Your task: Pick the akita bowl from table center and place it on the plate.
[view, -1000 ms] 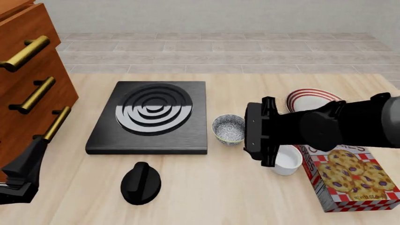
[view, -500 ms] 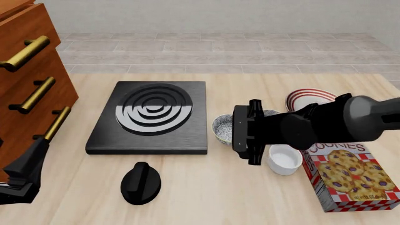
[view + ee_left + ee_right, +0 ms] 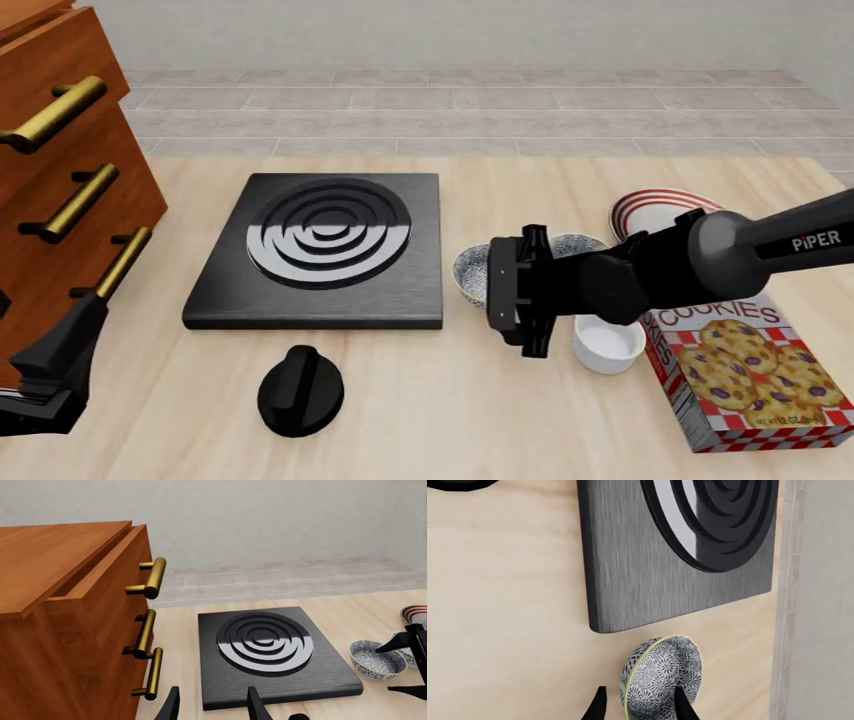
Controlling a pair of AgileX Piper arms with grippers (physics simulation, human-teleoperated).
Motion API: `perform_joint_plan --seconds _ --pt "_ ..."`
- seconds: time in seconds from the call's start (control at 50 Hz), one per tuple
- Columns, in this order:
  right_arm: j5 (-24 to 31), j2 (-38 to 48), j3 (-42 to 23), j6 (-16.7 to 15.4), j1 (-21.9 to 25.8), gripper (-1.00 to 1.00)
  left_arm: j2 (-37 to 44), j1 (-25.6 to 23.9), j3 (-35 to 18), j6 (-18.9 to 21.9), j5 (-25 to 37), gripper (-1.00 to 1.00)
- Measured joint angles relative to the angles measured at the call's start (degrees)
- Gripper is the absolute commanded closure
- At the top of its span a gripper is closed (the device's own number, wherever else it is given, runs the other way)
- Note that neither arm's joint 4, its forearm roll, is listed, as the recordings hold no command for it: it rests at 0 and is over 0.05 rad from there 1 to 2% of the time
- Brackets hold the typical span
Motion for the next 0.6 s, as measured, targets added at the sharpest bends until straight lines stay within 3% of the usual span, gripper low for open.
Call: perform_joint_plan --seconds 0.34,0.36,0.6 --pt "0.2 0.6 0.0 0.5 0.4 -1.0 0.5 -0.1 0.0 0.0 -0.3 -1.0" --pt "0.1 0.5 0.1 0.4 0.4 1.0 0.5 -0.1 0.0 0.0 -0.3 -1.0" --pt "-1.4 0.8 1.1 -1.0 0.8 1.0 0.5 -0.3 0.0 0.0 -0.2 -1.0"
